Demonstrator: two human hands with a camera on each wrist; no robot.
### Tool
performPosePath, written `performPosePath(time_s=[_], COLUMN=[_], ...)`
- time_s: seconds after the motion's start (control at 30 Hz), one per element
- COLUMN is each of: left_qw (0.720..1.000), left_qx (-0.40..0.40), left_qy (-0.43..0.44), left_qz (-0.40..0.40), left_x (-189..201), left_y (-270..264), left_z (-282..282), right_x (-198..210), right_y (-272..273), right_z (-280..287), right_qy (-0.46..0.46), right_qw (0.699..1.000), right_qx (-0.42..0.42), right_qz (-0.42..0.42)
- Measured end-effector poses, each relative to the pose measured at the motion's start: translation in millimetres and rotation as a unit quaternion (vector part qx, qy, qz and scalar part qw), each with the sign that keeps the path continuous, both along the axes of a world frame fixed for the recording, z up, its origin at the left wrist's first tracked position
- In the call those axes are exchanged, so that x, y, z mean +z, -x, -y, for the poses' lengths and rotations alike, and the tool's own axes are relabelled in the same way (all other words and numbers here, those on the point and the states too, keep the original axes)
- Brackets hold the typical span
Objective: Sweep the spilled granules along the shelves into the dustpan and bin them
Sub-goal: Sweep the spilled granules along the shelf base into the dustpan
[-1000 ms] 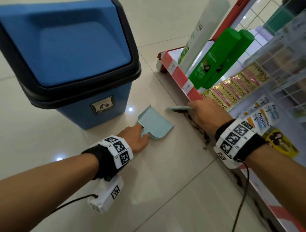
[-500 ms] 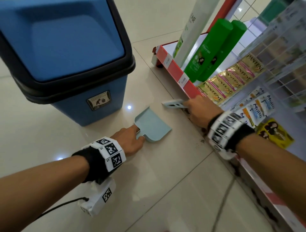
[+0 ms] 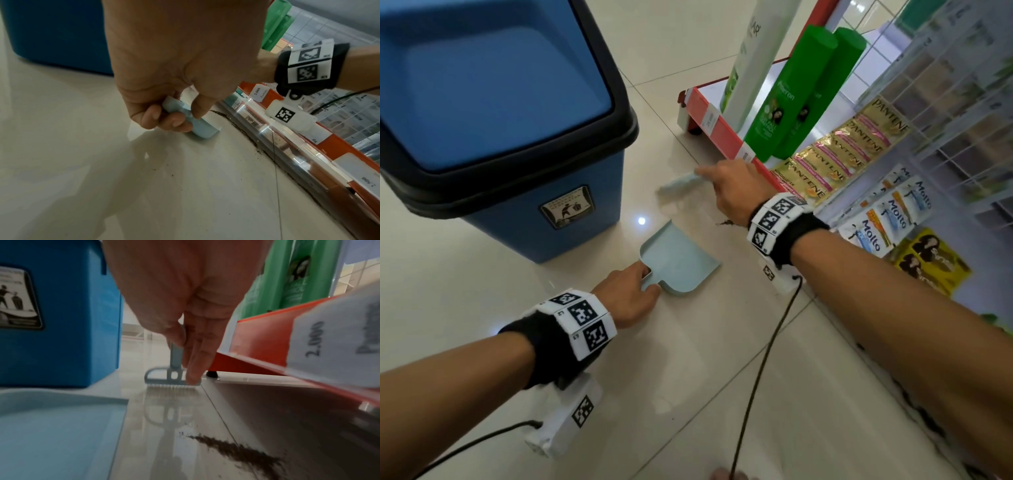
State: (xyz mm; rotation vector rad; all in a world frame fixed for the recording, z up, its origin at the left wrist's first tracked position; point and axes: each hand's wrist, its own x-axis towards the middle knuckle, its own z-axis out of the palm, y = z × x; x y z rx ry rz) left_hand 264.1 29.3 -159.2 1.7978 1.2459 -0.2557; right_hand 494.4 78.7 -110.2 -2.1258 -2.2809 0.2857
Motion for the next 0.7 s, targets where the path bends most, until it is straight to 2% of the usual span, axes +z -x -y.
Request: performPosePath(time_s=[0.1,0.17,0.33,0.43,0.53,0.7], left_qw=[1.000,1.000,0.999,0.998,0.998,0.998], left_qx=[0.014,0.020,0.025,0.034,0.040,0.045], left_qy=[0.010,0.016,0.031,0.040,0.045,0.051], left_qz=[0.005,0.012,0.024,0.021,0.017,0.018], left_x=[0.5,-0.5,-3.5,-3.7,-3.1,-1.2], left_y=[0.8,3.2,12.0,15.3,16.8,15.2], left_z=[1.8,3.6,9.5,10.9,10.5,12.1], right_x=[-1.7,3.3,18.6,18.5,8.7,-9.3], right_y=[-14.2,-29.9,-48.2,-27.1,2.7,19.7], right_z=[19.9,39.1,59.9,41.3,9.2,-13.4], right_qy=[0.093,0.104,0.032,-0.051,-0.065,-0.024], right_qw=[0.995,0.994,0.996,0.986,0.972,0.988], right_qx=[0.020,0.028,0.007,-0.031,-0.060,-0.063], right_qz=[0.012,-0.002,-0.086,-0.156,-0.220,-0.141])
